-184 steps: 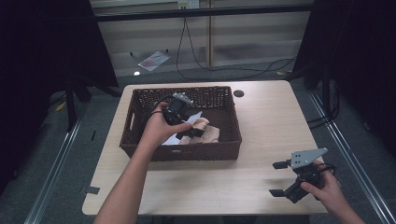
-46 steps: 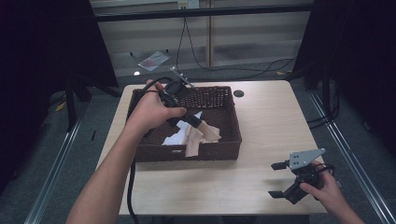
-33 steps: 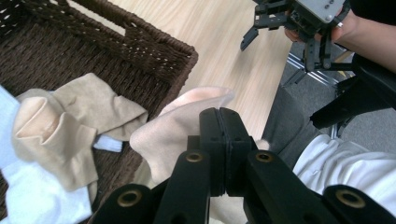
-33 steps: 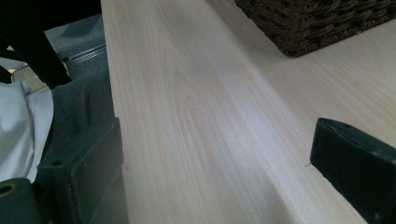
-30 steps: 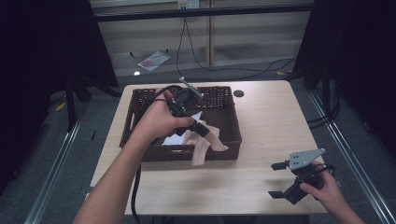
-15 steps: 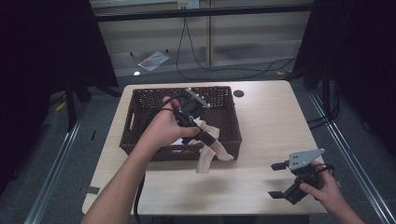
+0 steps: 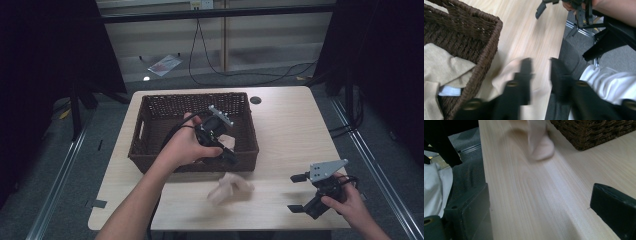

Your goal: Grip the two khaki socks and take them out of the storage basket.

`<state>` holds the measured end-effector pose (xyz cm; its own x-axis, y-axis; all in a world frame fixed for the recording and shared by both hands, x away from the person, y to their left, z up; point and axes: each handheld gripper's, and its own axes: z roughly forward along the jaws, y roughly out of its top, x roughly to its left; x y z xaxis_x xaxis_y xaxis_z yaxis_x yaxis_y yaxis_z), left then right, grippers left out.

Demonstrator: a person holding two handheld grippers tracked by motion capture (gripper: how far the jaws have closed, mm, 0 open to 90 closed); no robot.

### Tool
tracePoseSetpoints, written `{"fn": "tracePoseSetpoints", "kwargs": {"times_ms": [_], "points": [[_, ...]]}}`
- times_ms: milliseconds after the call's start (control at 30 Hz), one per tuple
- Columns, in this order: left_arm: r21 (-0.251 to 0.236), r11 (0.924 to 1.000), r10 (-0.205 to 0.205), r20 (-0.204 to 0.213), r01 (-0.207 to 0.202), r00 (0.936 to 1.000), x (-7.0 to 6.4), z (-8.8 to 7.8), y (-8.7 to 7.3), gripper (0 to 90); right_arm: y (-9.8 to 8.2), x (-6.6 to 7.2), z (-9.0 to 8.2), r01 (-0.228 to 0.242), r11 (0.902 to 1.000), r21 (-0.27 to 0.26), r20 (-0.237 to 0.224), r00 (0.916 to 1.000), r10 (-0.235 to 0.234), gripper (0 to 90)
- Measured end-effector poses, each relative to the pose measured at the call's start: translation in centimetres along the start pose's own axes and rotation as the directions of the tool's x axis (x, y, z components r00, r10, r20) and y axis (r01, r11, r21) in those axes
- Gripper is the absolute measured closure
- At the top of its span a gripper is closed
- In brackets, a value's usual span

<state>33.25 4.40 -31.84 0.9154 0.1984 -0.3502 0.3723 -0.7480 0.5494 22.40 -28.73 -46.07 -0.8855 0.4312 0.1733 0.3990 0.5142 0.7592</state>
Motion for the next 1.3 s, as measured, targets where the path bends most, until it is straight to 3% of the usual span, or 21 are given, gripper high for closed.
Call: {"fn": "tracePoseSetpoints", "kwargs": {"times_ms": [33, 67, 100, 133, 233, 300, 333, 433, 600, 700, 833, 1033, 1067, 1300], "points": [[-0.007, 1.0, -0.004, -0.012, 0.004, 0.9999, 0.1, -0.1, 0.0, 60.7, 0.0, 0.0, 0.0, 0.0, 1.0, 0.0, 0.0, 1.0, 0.0, 2.3], [-0.001, 1.0, 0.003, -0.039, -0.003, 0.9992, 0.4, -0.4, 0.1, 53.9, 0.0, 0.0, 0.0, 0.0, 1.0, -0.004, -0.003, 1.0, 0.0, 2.3], [-0.001, 1.0, 0.003, -0.039, -0.003, 0.9992, 0.4, -0.4, 0.1, 46.3, 0.0, 0.0, 0.0, 0.001, 1.0, -0.004, -0.003, 1.0, -0.001, 2.3], [-0.025, 0.9996, -0.014, -0.059, 0.012, 0.9982, 0.5, -0.4, 0.1, 46.3, 0.0, 0.0, 0.0, 0.001, 1.0, -0.004, -0.003, 1.0, -0.001, 2.3], [-0.027, 0.9996, -0.004, -0.13, 0.001, 0.9915, 1.5, -0.9, 0.0, 28.4, 0.0, 0.0, 0.0, 0.001, 1.0, -0.004, -0.005, 1.0, -0.001, 2.3], [-0.016, 0.9999, -0.001, -0.142, -0.001, 0.9899, 1.8, -1.0, 0.0, 23.5, 0.0, 0.0, 0.0, 0.001, 1.0, 0.0, 0.001, 1.0, -0.001, 2.3], [-0.015, 0.9999, -0.005, -0.17, 0.003, 0.9854, 2.4, -1.0, -0.1, 21.9, 0.0, 0.0, 0.0, 0.001, 1.0, 0.0, 0.001, 1.0, -0.001, 2.3], [-0.021, 0.9998, -0.002, -0.194, -0.002, 0.981, 3.1, -0.9, -0.3, 16.9, 0.0, 0.0, 0.0, 0.0, 1.0, -0.004, -0.005, 1.0, 0.0, 2.3], [-0.001, 0.9995, -0.031, -0.236, 0.031, 0.9713, 5.2, -0.6, -0.7, 14.6, 0.0, 0.0, 0.0, 0.001, 1.0, -0.001, -0.001, 1.0, -0.001, 2.3], [-0.012, 0.999, -0.044, -0.237, 0.042, 0.9705, 6.0, -0.4, -0.9, 14.6, 0.0, 0.0, 0.0, -0.001, 1.0, 0.0, 0.001, 1.0, 0.001, 2.3], [-0.008, 0.9976, -0.068, -0.273, 0.068, 0.9596, 7.9, -0.1, -1.5, 14.6, 0.0, 0.0, 0.1, 0.002, 1.0, 0.001, -0.003, 1.0, -0.002, 2.3], [0.0, 0.9957, -0.089, -0.299, 0.093, 0.9503, 9.1, 0.3, -2.0, 14.4, 0.0, 0.0, 0.1, 0.007, 1.0, 0.004, -0.006, 1.0, -0.007, 2.3], [0.017, 0.9959, -0.08, -0.296, 0.089, 0.9517, 9.4, 0.4, -2.1, 14.8, 0.0, 0.0, 0.1, 0.008, 1.0, 0.004, -0.006, 1.0, -0.008, 2.3], [0.004, 0.9935, -0.106, -0.327, 0.114, 0.9392, 10.8, 0.7, -2.6, 14.2, 0.0, 0.0, 0.1, 0.007, 1.0, 0.004, -0.006, 1.0, -0.007, 2.3]]}}
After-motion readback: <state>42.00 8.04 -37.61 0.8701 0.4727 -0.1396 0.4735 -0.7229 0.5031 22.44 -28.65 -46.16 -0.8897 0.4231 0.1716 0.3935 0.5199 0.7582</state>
